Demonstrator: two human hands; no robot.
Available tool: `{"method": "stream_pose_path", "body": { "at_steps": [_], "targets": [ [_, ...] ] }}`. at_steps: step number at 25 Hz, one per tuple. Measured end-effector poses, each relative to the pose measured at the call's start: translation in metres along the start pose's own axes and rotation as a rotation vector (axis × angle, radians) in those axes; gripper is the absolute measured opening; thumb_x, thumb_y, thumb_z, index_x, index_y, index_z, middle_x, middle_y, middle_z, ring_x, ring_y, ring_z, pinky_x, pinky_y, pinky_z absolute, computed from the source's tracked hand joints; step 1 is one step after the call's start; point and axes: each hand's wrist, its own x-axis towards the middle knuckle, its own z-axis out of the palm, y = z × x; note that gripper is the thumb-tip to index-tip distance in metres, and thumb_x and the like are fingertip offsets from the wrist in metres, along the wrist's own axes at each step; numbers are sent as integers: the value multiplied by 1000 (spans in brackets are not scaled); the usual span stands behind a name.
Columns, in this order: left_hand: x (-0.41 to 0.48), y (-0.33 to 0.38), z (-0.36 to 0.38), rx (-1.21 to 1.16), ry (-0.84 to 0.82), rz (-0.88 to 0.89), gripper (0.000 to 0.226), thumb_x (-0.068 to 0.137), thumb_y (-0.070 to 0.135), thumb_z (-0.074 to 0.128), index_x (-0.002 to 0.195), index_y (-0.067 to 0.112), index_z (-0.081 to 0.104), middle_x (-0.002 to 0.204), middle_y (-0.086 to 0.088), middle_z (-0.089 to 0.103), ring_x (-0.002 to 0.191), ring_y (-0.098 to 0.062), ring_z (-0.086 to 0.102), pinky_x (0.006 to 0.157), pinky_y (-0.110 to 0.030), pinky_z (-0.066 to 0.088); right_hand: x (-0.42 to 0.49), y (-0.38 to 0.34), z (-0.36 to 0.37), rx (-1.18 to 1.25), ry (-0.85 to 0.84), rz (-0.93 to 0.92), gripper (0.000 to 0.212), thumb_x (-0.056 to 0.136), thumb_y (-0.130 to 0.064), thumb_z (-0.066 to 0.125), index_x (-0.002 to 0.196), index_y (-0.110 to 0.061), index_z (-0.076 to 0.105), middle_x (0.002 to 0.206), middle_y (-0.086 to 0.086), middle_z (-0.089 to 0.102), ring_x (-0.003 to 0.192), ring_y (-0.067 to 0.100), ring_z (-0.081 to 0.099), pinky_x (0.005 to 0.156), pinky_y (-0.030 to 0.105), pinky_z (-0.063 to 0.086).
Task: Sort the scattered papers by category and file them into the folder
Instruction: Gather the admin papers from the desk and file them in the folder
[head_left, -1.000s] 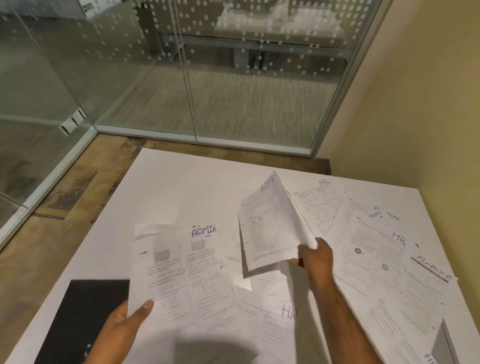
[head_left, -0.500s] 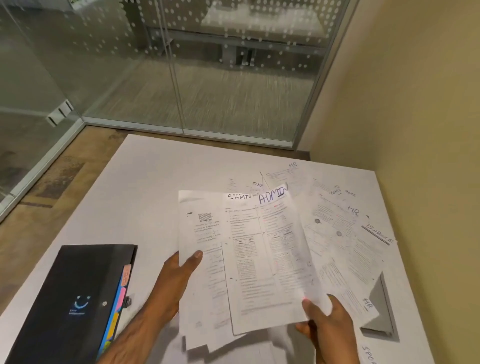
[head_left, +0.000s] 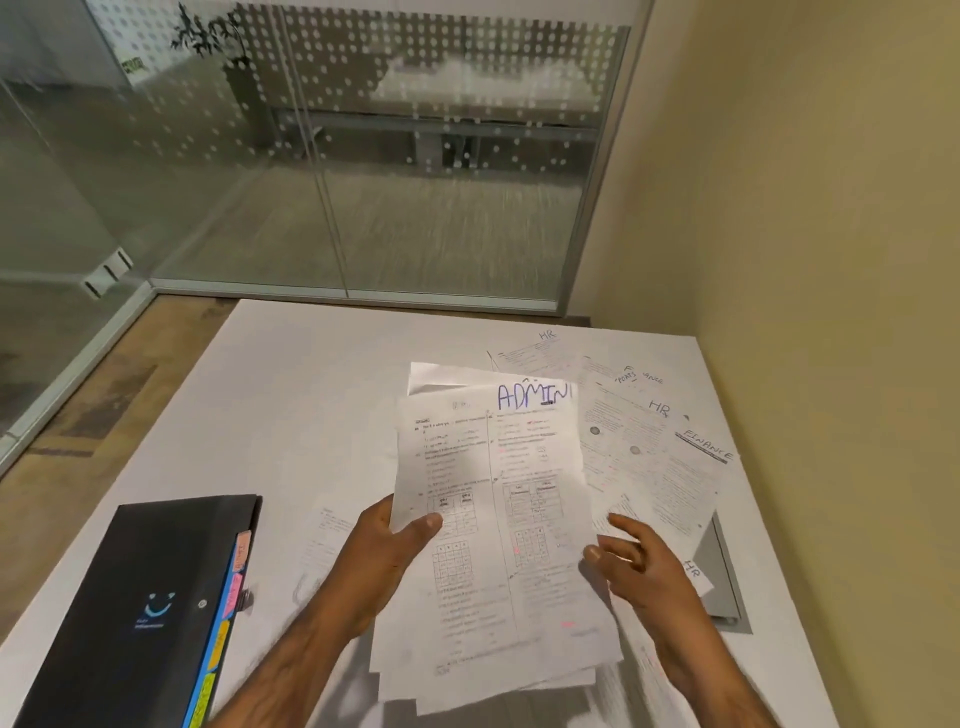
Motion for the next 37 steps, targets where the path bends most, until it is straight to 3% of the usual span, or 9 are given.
{"method": "stream_pose_path", "body": {
  "at_steps": [3, 9, 13, 15, 17, 23, 27, 30, 37],
  "targets": [
    [-12, -5, 12, 76, -120, -19, 28, 97, 21, 67, 124, 23, 68, 117, 3, 76, 106, -21, 74, 94, -45, 58, 4, -5, 2, 124, -214, 10, 34, 91, -5, 71, 124, -12, 67, 116, 7, 77, 108, 24, 74, 96, 40, 56],
    [-18, -28, 33, 93, -68, -38, 26, 90, 22, 73, 116, 23, 72, 109, 5, 78, 102, -17, 74, 99, -47, 55, 0, 19, 21, 65, 71, -99, 25, 85, -6, 79, 107, -17, 74, 99, -2, 81, 98, 22, 75, 85, 35, 58],
    [-16, -40, 33, 108, 4, -13, 33, 78, 34, 79, 108, 23, 71, 103, -2, 78, 104, -23, 72, 99, -48, 55, -10, 30, 26, 16, 138, -150, 23, 85, -7, 79, 98, -26, 75, 91, -14, 79, 95, 7, 72, 74, 13, 52],
    [-18, -45, 34, 126, 36, 11, 22, 81, 33, 83, 101, 36, 74, 104, 7, 77, 105, -12, 71, 98, -35, 56, -16, 30, 25, -67, 78, -196, 37, 88, -9, 77, 89, -46, 78, 91, -26, 76, 92, -8, 68, 82, 13, 47],
    [-21, -45, 35, 173, -23, 89, 39, 90, 15, 74, 92, 54, 76, 101, 24, 76, 102, 6, 68, 93, -17, 51, -18, 28, 23, -109, 46, -233, 52, 90, -6, 74, 80, -57, 75, 89, -31, 74, 91, -13, 66, 83, 11, 46],
    [-12, -64, 31, 191, -27, 11, 19, 87, 8, 75, 78, 23, 68, 67, 18, 74, 72, -6, 70, 60, -7, 46, -2, 50, 18, -130, 40, -172, 27, 90, -3, 73, 91, -29, 67, 77, -27, 74, 76, -10, 68, 67, 3, 48],
    [-11, -81, 32, 114, -1, -50, 30, 89, 8, 74, 105, 32, 66, 97, 25, 75, 104, -12, 69, 84, -20, 53, 5, 75, 22, -200, 62, -90, 28, 93, -3, 68, 114, -21, 65, 98, -11, 73, 95, 9, 69, 91, 29, 56],
    [-11, -82, 36, 83, 57, -50, 27, 89, 10, 75, 100, 33, 67, 93, 27, 76, 94, 1, 70, 83, -18, 50, 6, 76, 23, -154, 161, -135, 28, 93, 0, 65, 112, -19, 68, 104, -3, 74, 103, 17, 69, 85, 25, 53],
    [-6, -78, 26, 112, -46, 18, 18, 89, 14, 76, 101, 27, 79, 105, 0, 77, 102, -12, 71, 92, -28, 52, 11, 71, 18, -82, 120, -141, 41, 87, 16, 53, 101, -19, 70, 83, -14, 75, 83, 10, 67, 71, 20, 53]
  ]
}}
